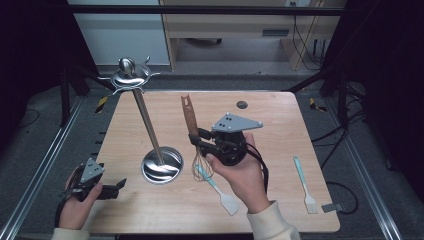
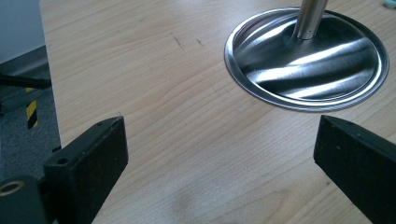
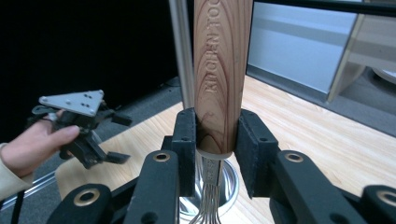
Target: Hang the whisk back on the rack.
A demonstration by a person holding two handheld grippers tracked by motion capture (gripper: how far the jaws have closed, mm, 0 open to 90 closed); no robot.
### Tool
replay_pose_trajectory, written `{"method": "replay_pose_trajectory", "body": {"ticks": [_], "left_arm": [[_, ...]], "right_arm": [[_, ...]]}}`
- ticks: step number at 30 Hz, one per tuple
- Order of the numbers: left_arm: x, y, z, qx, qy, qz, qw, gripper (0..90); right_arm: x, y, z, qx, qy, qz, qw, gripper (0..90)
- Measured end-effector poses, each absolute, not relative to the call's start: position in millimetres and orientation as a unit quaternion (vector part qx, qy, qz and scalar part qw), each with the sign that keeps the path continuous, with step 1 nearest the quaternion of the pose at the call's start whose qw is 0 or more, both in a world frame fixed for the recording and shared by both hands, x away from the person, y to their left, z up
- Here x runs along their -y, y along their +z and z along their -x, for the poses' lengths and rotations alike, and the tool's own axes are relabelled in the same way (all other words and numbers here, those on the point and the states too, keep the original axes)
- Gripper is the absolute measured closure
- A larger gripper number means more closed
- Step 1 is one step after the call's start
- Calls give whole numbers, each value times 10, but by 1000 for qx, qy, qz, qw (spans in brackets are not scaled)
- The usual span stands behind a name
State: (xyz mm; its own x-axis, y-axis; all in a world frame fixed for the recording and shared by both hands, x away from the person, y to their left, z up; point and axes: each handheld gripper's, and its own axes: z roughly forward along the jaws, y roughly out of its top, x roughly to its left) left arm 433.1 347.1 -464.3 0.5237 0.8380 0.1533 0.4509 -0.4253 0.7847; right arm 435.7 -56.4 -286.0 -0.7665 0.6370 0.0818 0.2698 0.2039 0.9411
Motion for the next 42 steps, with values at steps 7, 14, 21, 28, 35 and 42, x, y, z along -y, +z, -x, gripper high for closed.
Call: {"method": "replay_pose_trajectory", "body": {"ticks": [7, 14, 21, 28, 35, 42], "left_arm": [[-3457, -4632, -4336, -404, 276, -798, 352, 26], [-3462, -4644, -4337, -398, 275, -801, 353, 26], [-3484, -4640, -4328, -395, 277, -800, 358, 26], [-3473, -4639, -4328, -396, 276, -800, 357, 26], [-3475, -4639, -4327, -397, 275, -799, 357, 26], [-3476, -4640, -4327, -397, 275, -800, 357, 26]], "right_arm": [[387, -2762, -4364, -762, 563, -279, 159, 708], [259, -2701, -4355, -760, 571, -269, 157, 708], [137, -2614, -4322, -761, 578, -253, 155, 708], [52, -2565, -4337, -764, 575, -246, 155, 708], [-4, -2560, -4355, -767, 574, -243, 153, 708], [-31, -2573, -4391, -769, 570, -246, 152, 708]]}}
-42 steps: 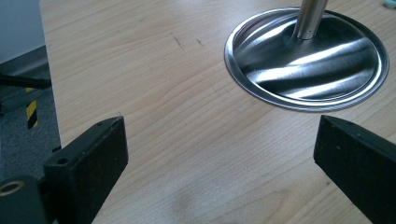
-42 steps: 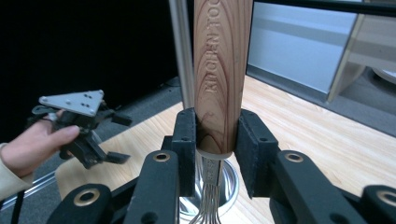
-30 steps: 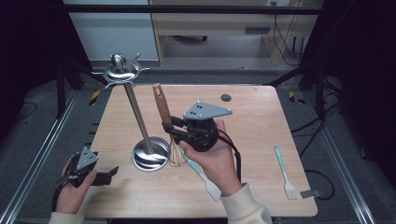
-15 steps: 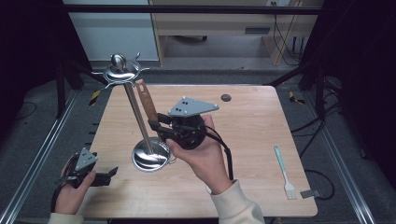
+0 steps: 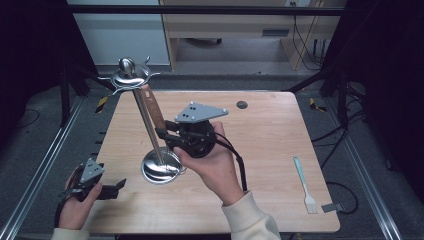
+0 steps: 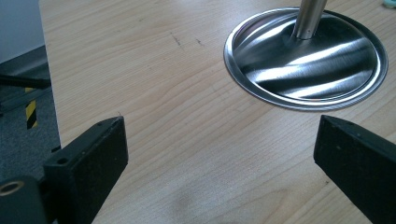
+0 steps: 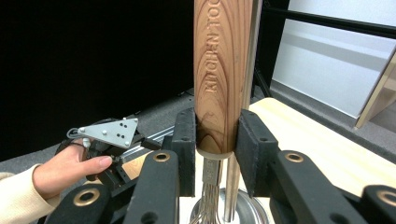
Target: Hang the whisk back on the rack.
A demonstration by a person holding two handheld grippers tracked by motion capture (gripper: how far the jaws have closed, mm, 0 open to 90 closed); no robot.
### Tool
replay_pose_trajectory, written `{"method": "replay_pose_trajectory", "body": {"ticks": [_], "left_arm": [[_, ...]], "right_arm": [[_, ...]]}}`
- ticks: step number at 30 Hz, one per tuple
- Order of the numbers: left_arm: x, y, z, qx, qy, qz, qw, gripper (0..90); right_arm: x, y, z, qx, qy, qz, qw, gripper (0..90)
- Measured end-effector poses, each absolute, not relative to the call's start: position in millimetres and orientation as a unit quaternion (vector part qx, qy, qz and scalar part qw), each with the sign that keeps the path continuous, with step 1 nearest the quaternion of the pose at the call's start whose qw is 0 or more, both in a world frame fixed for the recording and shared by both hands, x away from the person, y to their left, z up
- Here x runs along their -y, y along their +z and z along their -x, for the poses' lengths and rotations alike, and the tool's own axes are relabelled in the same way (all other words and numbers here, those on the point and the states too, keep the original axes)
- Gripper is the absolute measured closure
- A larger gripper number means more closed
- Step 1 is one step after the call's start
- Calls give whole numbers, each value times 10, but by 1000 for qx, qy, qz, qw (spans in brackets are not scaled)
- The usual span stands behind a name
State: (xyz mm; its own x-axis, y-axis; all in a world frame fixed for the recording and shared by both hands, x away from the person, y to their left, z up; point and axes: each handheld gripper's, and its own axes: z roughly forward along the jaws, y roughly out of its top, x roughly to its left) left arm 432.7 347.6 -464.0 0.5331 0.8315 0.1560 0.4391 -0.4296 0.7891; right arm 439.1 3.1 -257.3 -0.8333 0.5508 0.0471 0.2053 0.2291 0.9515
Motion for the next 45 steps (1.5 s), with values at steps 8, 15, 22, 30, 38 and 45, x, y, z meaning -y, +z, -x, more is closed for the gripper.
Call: {"method": "replay_pose_trajectory", "body": {"ticks": [8, 15, 22, 30, 38, 45], "left_arm": [[-3474, -4640, -4329, -396, 275, -800, 357, 26], [-3474, -4639, -4330, -396, 274, -800, 357, 26], [-3474, -4638, -4328, -397, 274, -800, 357, 26], [-3470, -4633, -4306, -412, 271, -796, 350, 26], [-3469, -4633, -4308, -410, 270, -798, 349, 26], [-3465, -4633, -4308, -409, 271, -799, 349, 26]], "right_arm": [[-54, -2588, -4425, -771, 567, -247, 149, 707], [-90, -2614, -4470, -774, 563, -249, 147, 708], [-123, -2628, -4508, -776, 559, -251, 149, 707], [-191, -2702, -4559, -776, 558, -251, 153, 706], [-208, -2749, -4584, -769, 567, -249, 159, 704], [-214, -2764, -4600, -768, 570, -246, 159, 704]]}}
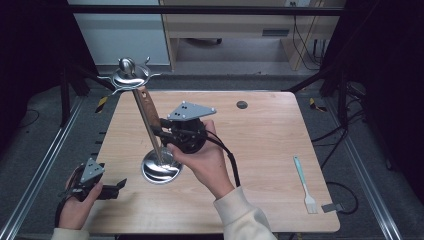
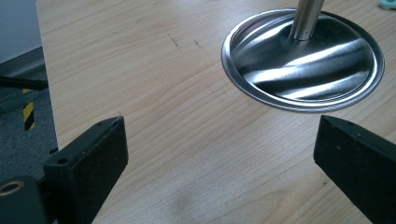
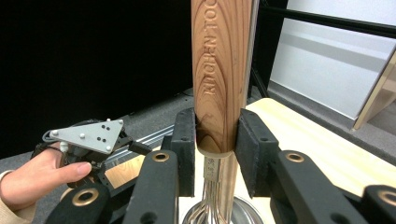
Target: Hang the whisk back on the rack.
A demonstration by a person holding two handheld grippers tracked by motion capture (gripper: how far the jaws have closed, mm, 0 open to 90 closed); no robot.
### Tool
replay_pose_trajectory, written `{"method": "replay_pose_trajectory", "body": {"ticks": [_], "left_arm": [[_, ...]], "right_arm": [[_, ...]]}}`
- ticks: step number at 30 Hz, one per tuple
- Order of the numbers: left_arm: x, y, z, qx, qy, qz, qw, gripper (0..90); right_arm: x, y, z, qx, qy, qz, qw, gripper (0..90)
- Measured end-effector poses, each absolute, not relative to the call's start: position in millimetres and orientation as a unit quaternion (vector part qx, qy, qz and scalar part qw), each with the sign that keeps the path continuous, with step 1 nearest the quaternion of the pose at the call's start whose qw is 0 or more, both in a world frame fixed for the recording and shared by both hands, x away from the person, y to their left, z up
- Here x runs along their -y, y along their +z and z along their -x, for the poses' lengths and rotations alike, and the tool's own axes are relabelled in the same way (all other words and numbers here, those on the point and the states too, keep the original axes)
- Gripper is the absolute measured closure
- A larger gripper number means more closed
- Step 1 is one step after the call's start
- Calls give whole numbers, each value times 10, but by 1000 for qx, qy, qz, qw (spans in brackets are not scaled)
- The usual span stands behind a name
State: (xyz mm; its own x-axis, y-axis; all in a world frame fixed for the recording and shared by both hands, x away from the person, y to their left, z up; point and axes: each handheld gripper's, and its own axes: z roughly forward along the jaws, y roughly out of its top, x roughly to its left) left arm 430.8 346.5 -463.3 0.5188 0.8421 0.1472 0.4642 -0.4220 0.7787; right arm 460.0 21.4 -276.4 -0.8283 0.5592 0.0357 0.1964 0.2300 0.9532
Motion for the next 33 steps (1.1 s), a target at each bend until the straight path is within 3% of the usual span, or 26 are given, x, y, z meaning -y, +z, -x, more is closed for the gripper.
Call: {"method": "replay_pose_trajectory", "body": {"ticks": [4, 16, 18, 21, 24, 33], "left_arm": [[-3463, -4637, -4310, -408, 270, -800, 348, 26], [-3458, -4628, -4301, -399, 272, -799, 359, 26], [-3477, -4594, -4273, -401, 274, -793, 368, 26], [-3490, -4556, -4245, -403, 274, -787, 378, 26], [-3477, -4449, -4245, -414, 271, -774, 395, 28], [-3294, -4120, -4250, -395, 292, -773, 402, 32]], "right_arm": [[-211, -2772, -4610, -767, 572, -244, 158, 690], [-10, -2846, -4589, -770, 560, -254, 169, 447], [140, -2944, -4587, -774, 541, -275, 180, 358], [268, -3040, -4594, -777, 527, -287, 193, 334], [547, -3316, -4592, -775, 503, -321, 208, 245], [1003, -3917, -4566, -767, 458, -389, 226, 174]]}}
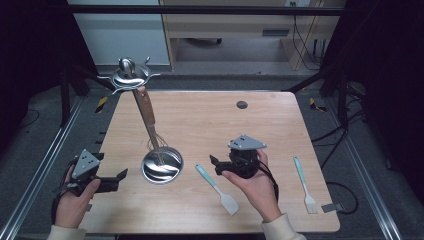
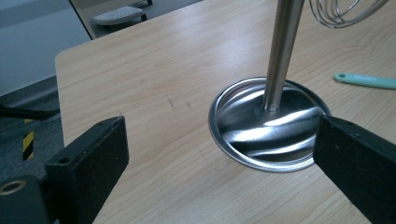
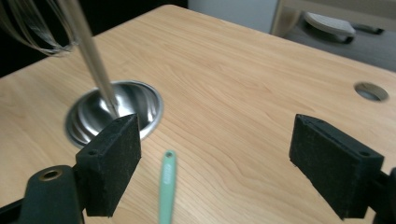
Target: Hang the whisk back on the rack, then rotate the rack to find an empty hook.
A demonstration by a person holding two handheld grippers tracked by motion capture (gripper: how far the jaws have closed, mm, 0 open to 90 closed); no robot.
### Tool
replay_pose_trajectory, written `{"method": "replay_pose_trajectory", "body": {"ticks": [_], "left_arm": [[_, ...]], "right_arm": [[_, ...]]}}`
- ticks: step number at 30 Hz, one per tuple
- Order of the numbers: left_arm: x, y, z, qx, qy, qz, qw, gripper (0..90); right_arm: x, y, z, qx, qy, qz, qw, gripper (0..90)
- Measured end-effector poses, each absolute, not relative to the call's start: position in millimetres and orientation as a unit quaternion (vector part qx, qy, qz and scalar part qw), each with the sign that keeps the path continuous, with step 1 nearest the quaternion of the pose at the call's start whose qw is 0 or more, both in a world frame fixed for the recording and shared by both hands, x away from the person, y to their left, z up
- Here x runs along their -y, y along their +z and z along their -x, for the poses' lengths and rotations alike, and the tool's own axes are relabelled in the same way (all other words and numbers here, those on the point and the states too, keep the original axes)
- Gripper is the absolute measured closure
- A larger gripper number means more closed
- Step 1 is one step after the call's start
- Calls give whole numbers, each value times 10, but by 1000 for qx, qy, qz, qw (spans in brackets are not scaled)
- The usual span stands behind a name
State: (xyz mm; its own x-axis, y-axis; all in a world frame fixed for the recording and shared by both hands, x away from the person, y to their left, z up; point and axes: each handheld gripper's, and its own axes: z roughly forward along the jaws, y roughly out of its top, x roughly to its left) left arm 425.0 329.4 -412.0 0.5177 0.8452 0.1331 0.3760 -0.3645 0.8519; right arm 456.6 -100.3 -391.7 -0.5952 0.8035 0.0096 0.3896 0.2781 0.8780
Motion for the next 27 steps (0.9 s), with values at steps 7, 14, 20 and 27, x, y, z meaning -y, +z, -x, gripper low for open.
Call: {"method": "replay_pose_trajectory", "body": {"ticks": [7, 14, 20, 27], "left_arm": [[-3155, -3722, -4207, -395, 296, -755, 431, 35], [-3058, -3296, -4120, -389, 303, -732, 471, 96], [-2927, -3006, -4027, -365, 310, -730, 488, 217], [-2703, -2724, -3966, -323, 323, -735, 502, 414]], "right_arm": [[1203, -4212, -4540, -748, 443, -426, 252, 178], [1380, -4411, -4540, -737, 414, -464, 265, 185], [1432, -4421, -4550, -733, 405, -474, 272, 192], [1472, -4458, -4563, -730, 395, -486, 273, 202]]}}
